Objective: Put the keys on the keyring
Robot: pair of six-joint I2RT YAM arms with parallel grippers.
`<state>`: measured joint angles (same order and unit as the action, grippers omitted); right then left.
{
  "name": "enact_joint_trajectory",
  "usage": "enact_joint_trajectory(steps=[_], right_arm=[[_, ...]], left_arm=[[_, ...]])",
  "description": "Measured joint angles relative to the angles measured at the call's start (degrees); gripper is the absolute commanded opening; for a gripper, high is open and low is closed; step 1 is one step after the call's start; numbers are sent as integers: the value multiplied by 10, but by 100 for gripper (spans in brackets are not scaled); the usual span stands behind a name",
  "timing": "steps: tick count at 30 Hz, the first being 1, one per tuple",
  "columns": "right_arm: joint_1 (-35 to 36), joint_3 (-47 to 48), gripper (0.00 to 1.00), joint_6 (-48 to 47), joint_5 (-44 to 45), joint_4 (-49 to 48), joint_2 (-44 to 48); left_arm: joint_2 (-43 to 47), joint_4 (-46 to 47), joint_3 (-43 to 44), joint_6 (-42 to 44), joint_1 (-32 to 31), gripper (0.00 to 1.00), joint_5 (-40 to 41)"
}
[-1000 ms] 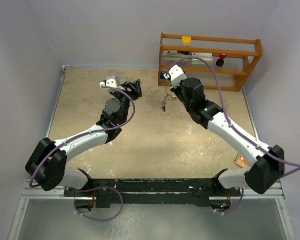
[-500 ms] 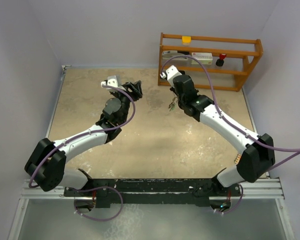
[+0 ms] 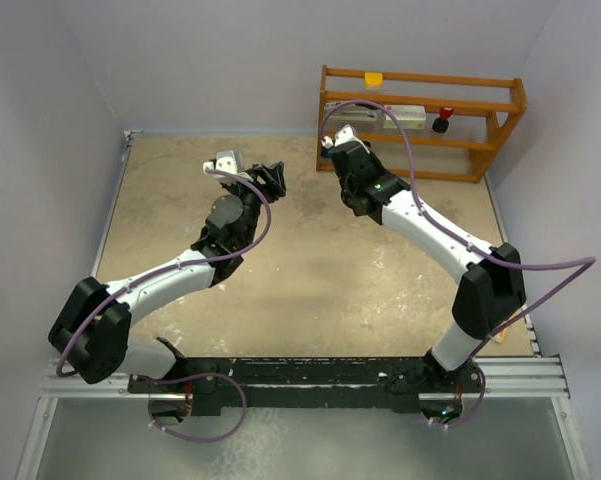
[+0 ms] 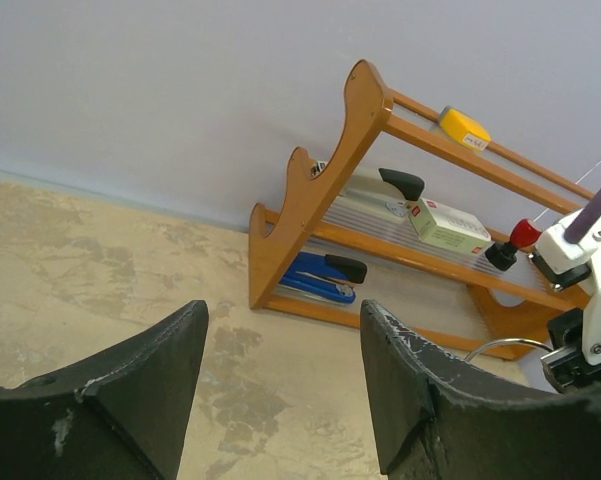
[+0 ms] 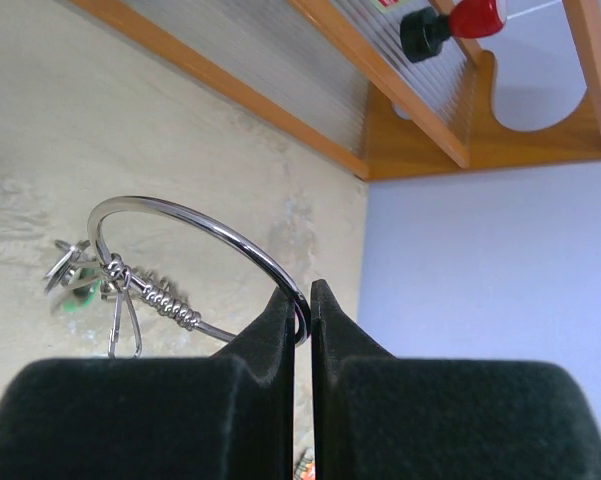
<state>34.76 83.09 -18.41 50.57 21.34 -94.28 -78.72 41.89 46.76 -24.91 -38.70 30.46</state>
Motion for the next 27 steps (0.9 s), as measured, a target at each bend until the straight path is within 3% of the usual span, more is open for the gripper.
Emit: enact_joint_trajectory(steps=[4, 10, 17, 27], right_arm=[[0, 11, 0, 7, -1, 26, -10], [-3, 15, 0, 33, -143, 40, 27], [-33, 143, 0, 104, -105, 129, -32], [-49, 120, 0, 154, -116, 190, -70]], left_arm=[[2, -19, 8, -3, 0, 62, 8], [3, -90, 55, -21, 0, 63, 29], [5, -146, 75, -50, 0, 63, 46], [6, -209, 94, -61, 0, 64, 73]])
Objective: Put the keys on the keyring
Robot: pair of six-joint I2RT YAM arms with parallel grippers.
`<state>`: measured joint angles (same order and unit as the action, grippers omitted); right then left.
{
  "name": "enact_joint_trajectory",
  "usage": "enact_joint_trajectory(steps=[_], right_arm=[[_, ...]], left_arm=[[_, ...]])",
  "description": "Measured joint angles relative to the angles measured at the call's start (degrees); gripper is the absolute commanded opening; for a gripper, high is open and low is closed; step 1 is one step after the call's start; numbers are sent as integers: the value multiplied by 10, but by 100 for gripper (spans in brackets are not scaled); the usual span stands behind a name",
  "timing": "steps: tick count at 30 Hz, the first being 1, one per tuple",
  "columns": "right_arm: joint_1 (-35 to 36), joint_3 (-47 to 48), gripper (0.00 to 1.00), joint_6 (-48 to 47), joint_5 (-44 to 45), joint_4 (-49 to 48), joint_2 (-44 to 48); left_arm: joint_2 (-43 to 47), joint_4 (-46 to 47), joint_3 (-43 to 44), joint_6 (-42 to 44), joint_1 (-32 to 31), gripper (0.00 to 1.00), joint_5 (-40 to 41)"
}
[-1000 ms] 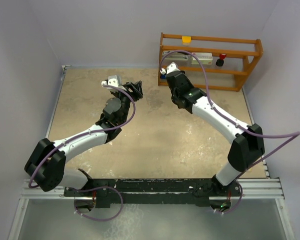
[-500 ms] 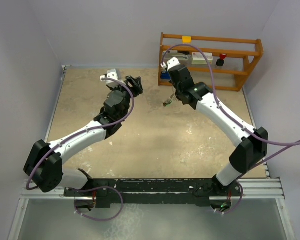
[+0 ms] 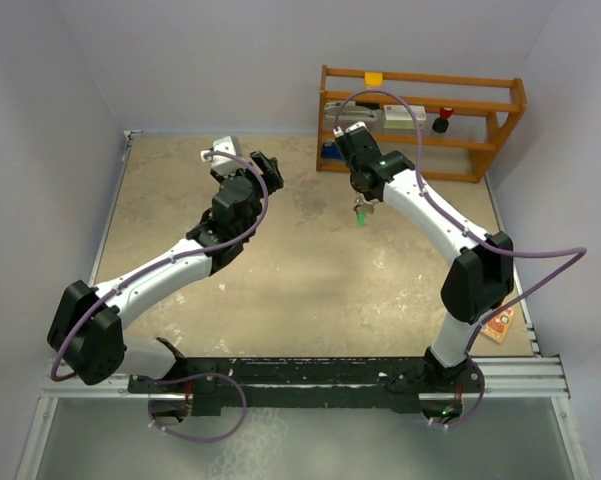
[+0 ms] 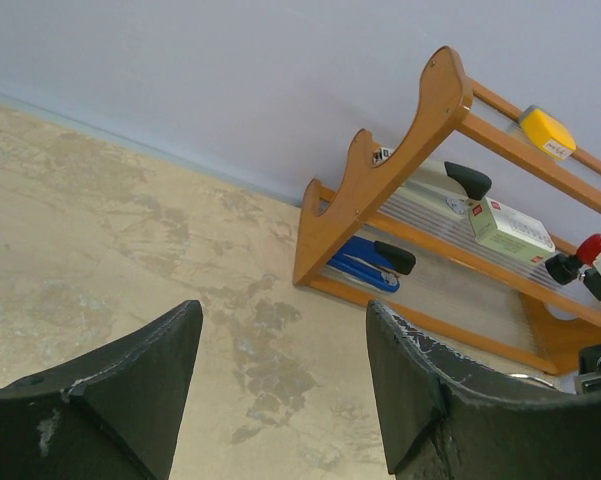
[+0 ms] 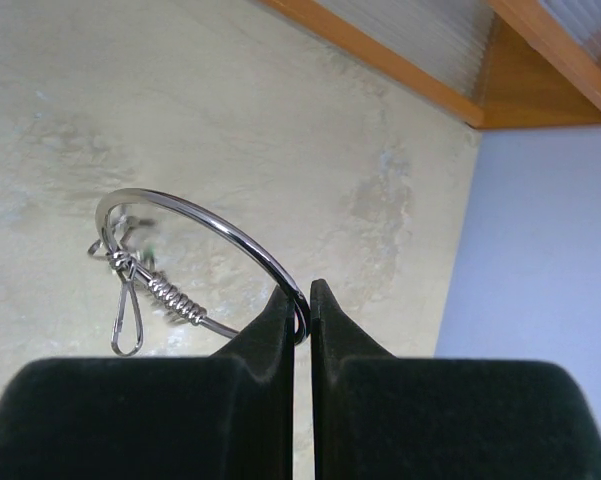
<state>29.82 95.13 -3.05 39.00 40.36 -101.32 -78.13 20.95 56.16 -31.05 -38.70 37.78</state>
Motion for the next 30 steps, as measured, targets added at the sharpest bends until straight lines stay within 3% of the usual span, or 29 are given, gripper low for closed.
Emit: enact_joint_trajectory(steps=[7, 16, 30], right_arm=[[31, 0, 0, 20, -78, 1, -11], [50, -33, 0, 60, -258, -23, -54], [-47, -39, 0, 122, -258, -71, -114]], left_arm=[[6, -11, 0, 0, 0, 64, 10], [26, -32, -2, -10, 0, 66, 17], [26, -65, -2, -11, 0, 66, 23]])
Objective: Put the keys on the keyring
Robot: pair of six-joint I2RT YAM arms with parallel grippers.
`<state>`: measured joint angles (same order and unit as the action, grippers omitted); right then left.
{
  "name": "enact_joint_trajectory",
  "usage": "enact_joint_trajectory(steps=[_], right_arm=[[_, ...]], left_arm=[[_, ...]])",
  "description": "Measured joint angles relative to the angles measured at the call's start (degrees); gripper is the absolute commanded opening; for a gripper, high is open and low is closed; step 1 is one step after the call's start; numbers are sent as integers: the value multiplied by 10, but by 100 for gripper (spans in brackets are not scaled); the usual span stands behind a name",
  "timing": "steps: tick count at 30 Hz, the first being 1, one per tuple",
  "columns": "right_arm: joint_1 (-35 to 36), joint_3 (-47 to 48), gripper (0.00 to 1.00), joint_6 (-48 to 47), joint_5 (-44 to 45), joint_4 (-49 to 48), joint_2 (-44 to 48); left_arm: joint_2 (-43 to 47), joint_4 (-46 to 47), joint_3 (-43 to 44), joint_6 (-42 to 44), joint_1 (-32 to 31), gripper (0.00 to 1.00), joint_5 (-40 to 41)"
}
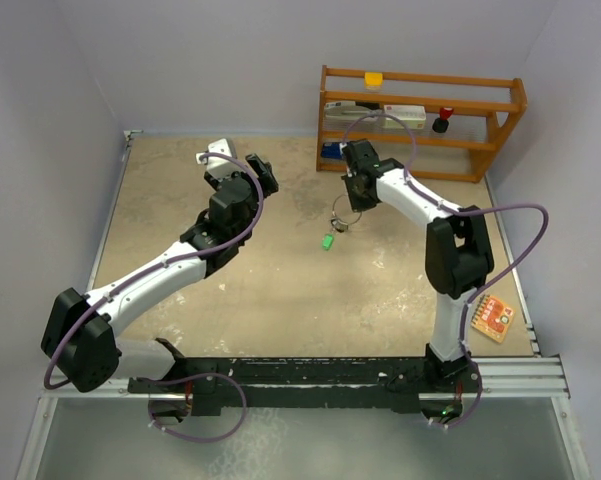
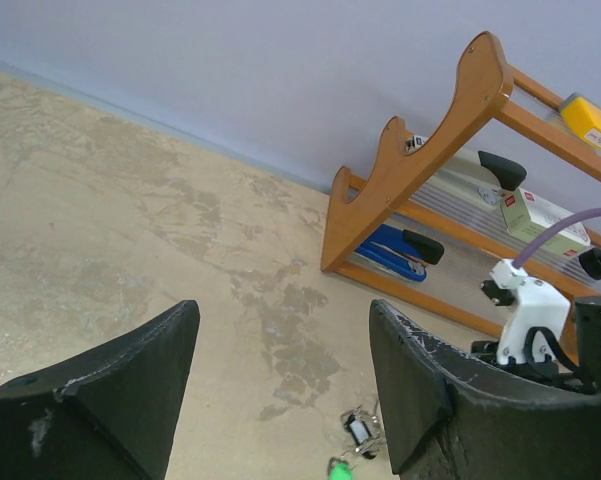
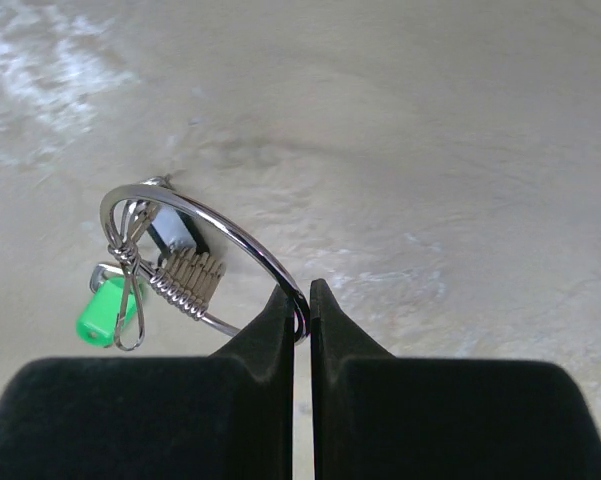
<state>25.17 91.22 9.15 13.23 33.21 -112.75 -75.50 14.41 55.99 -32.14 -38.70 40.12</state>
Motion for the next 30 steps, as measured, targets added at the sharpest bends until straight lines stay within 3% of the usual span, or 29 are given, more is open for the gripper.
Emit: enact_joint_trajectory(steps=[6, 9, 10, 14, 24, 30], right_arm=[[-30, -38, 0, 8, 11, -29, 14], [-28, -43, 18, 10, 9, -30, 17], [-28, -43, 20, 12, 9, -29, 17], [-30, -41, 10, 20, 23, -22, 17], [-79, -51, 22, 37, 70, -6, 46], [-79, -97, 60, 46, 52, -40, 149]], left_arm=[[0, -2, 0, 2, 0, 66, 2], [0, -4, 0, 2, 0, 66, 2], [0, -4, 0, 2, 0, 66, 2], [0, -5, 1, 2, 0, 66, 2], [0, -9, 2, 3, 1, 67, 2], [-1, -25, 13, 2, 2, 69, 2]])
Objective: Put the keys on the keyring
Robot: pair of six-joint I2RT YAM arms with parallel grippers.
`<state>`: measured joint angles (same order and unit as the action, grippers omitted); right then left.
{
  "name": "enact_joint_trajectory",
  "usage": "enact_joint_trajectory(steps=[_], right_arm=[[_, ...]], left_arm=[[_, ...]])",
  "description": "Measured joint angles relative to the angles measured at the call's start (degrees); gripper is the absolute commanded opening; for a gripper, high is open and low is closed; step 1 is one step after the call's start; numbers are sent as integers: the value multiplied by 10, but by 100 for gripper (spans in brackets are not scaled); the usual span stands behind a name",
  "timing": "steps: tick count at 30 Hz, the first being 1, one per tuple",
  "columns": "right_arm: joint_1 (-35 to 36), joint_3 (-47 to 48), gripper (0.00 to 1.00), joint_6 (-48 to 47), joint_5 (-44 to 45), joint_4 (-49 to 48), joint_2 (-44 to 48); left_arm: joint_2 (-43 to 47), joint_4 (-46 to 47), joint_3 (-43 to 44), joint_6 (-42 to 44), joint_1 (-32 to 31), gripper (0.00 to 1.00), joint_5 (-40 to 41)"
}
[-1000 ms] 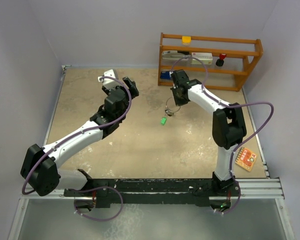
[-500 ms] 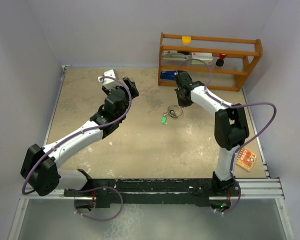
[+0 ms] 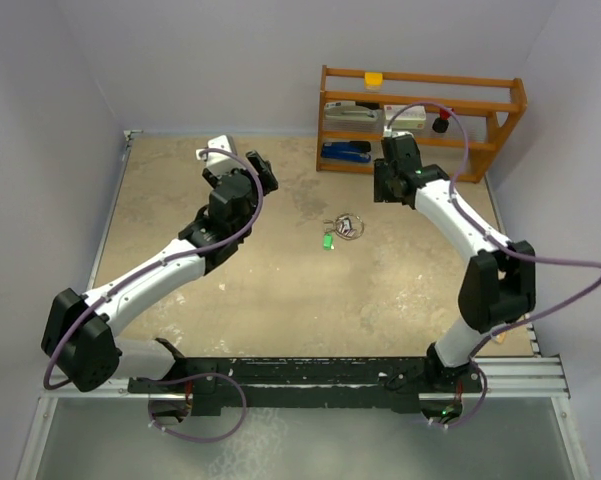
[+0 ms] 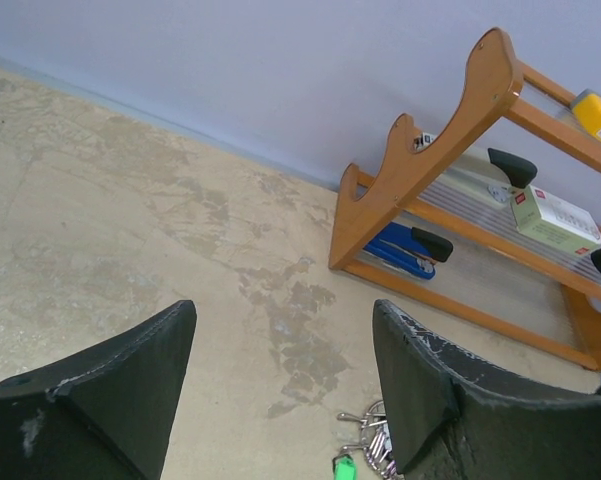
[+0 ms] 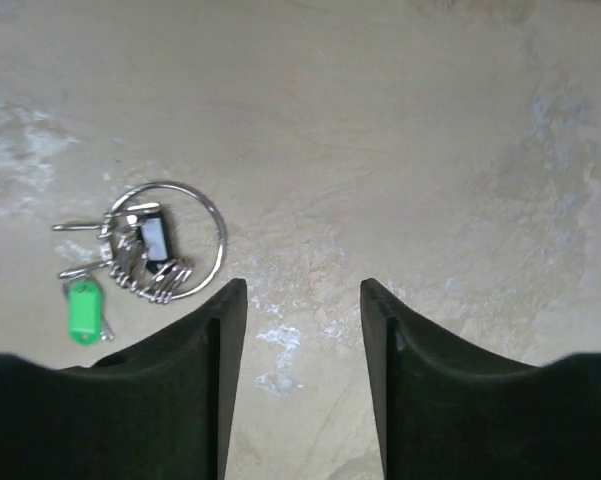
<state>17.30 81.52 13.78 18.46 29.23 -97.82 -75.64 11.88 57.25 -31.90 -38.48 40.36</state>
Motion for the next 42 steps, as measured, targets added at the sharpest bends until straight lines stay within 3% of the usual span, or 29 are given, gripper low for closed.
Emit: enact_joint_trajectory(steps=[4, 8, 14, 24, 42], right_arm=[[-13, -39, 74, 19, -40, -51, 65], [-41, -85, 80, 44, -71, -100, 113], [-66, -130, 79, 71, -97, -155, 153], [-69, -159, 80, 73, -157, -179, 141], [-71, -148, 77, 58, -230, -162, 87]], left_arm=[[0, -17, 23, -1, 2, 71, 5], [0, -28, 51, -5, 2, 72, 36], [0, -44, 72, -4, 2, 73, 74], [0, -63, 73, -4, 2, 74, 78], [-4, -68, 73, -5, 2, 76, 71]])
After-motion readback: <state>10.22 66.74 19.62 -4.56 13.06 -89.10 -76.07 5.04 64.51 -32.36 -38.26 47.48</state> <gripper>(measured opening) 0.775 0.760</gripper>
